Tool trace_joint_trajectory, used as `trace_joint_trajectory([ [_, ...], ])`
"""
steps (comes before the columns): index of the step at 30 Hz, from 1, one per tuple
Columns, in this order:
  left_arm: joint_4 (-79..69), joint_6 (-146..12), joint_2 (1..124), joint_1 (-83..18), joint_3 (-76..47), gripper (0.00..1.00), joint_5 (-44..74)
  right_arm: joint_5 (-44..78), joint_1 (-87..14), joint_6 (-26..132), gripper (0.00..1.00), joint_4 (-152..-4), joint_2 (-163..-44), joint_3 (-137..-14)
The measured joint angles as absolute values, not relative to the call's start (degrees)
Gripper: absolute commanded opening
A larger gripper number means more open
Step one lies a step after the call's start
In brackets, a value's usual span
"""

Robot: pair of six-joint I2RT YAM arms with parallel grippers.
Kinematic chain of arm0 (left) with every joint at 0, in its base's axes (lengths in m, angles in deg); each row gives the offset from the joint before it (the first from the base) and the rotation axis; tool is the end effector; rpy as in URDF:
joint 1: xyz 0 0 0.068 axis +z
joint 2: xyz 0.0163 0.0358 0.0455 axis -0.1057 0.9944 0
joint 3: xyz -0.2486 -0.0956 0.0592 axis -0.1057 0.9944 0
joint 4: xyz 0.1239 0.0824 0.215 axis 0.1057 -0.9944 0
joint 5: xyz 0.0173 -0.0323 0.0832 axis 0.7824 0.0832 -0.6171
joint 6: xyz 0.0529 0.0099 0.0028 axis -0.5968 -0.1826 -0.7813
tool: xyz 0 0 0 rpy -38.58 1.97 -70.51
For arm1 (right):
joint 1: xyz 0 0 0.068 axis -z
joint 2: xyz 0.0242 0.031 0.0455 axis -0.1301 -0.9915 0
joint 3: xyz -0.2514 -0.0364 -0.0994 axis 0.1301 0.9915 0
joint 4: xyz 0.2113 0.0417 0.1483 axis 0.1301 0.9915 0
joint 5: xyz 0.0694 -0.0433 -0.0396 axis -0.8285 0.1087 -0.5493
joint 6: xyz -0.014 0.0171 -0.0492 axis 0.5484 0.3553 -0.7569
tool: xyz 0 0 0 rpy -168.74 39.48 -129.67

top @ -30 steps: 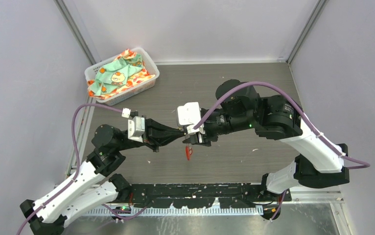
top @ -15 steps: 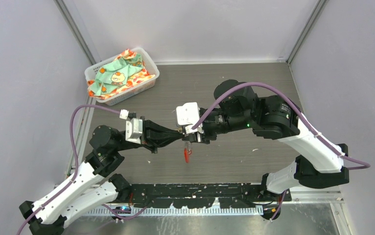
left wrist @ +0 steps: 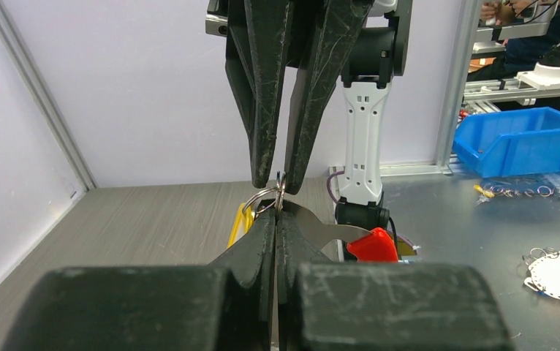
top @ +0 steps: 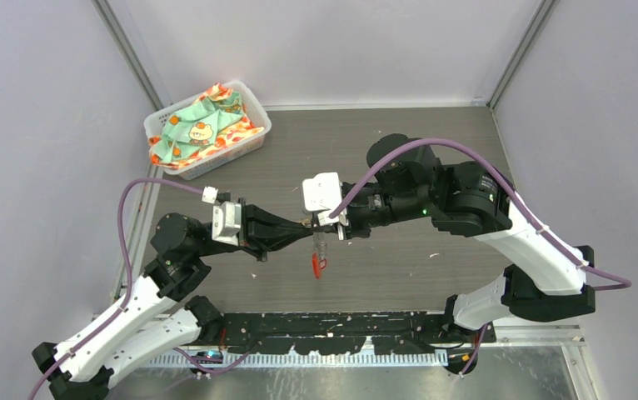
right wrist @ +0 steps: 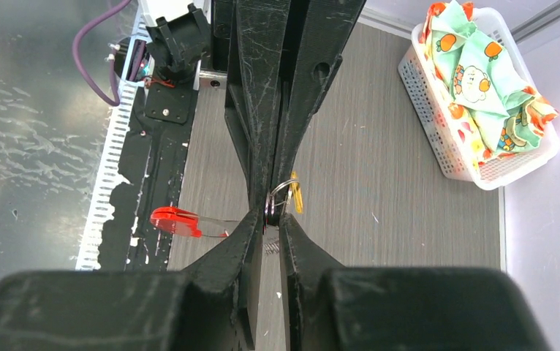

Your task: Put the keys on the keyring

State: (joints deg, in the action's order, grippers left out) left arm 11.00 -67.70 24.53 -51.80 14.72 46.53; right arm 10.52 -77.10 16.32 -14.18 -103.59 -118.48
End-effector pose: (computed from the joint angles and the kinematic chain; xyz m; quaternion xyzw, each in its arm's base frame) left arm 0.0825 -0.1172 0.3979 0.4266 0.4047 -0.5352 0.6065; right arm 0.0737 0.2244 0.5200 -0.6898 0.4985 0.2767 0.4462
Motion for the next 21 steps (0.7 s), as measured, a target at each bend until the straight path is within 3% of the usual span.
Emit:
trace_joint_trajectory([
  [7, 10.91, -67.74, 24.31, -51.80, 14.72, 0.00, 46.93, 10.22, -77.10, 16.32, 0.20, -14.22, -103.59, -118.48],
  [18, 10.87, -67.85, 24.05, -51.71, 14.72, 0.00, 47.39, 9.76, -77.10, 16.58, 0.04, -14.31, -103.65, -118.48],
  [21, 10.74, -67.98, 24.05, -51.67, 14.72, 0.00, 47.41, 9.80, -77.10, 16.65, 0.13, -14.51, -103.76, -118.41],
])
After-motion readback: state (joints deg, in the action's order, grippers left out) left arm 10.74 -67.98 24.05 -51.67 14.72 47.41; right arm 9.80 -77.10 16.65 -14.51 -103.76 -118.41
